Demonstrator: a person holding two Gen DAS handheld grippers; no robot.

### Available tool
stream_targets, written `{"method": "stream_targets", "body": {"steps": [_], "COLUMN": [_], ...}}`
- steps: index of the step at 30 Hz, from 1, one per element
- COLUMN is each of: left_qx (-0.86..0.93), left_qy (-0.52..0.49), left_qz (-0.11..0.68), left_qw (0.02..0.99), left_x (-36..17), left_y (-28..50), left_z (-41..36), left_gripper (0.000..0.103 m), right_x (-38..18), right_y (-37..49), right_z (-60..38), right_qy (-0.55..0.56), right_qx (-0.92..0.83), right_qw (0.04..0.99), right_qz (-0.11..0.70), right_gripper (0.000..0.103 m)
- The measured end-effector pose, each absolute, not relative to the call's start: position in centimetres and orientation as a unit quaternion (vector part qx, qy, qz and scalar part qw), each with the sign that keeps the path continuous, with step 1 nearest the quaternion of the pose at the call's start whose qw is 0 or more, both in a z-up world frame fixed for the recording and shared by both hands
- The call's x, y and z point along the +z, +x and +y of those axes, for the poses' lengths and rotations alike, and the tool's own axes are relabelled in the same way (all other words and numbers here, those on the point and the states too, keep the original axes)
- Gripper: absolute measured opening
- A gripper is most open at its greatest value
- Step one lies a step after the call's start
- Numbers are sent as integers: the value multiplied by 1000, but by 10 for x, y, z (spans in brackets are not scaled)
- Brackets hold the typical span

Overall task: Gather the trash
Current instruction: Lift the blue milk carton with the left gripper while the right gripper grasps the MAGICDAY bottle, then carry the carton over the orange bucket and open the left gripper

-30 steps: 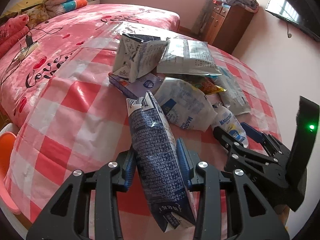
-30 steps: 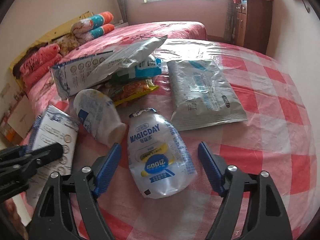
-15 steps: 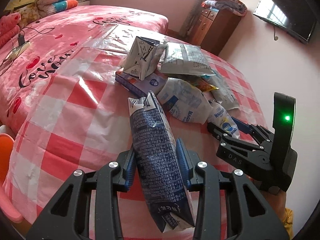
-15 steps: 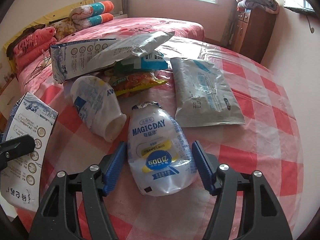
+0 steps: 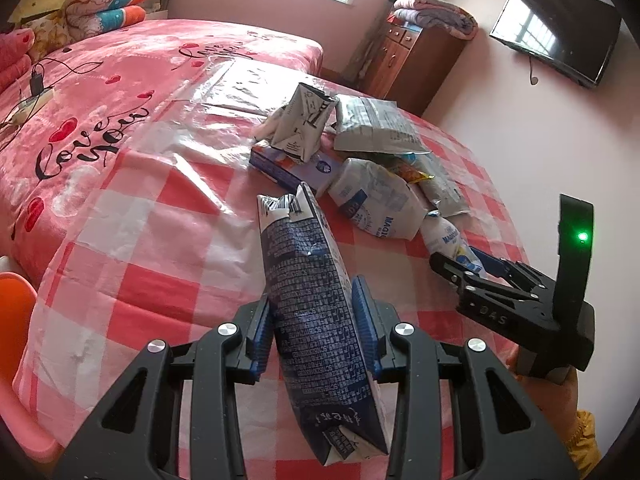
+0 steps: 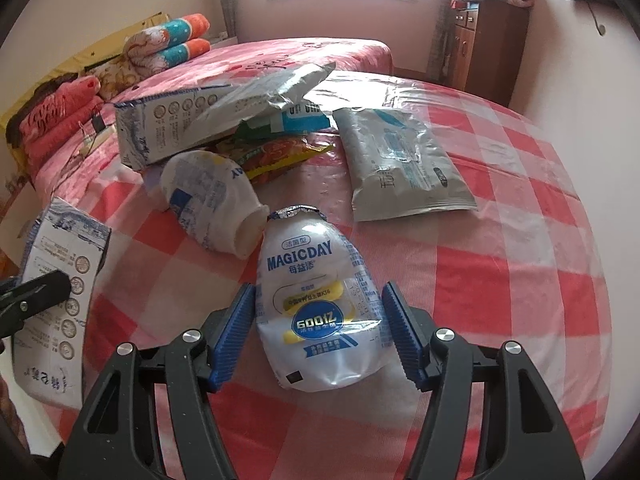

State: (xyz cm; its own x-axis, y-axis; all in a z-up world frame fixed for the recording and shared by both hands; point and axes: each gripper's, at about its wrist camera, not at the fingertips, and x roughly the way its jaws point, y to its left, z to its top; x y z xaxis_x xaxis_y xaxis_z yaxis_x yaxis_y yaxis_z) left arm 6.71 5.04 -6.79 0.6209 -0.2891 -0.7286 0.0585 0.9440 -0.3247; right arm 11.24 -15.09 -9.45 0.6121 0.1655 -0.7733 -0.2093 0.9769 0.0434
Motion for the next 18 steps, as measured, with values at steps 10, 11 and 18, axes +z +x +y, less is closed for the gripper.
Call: {"method": "stream_targets", "body": {"steps": [10,11,18], "left_qx": [-106,-105,-82], "left_qy": [-155,-157,-167], "left_qz": [405,401,374], "left_qw": [895,896,909], "left_x": [-62,-61,-46], "left_y": [56,54,37], "left_z": [74,78,108], "left_gripper": [38,38,38], "right_x": [-65,-62,-43], "right_y": [83,80,70], "right_z": [-139,-136,-88], "right_qy": [27,33,58], "right_qx": [137,145,235], "right_qw": [900,899,878], "right_qz": [412,411,413], "right_gripper": [65,65,65]}}
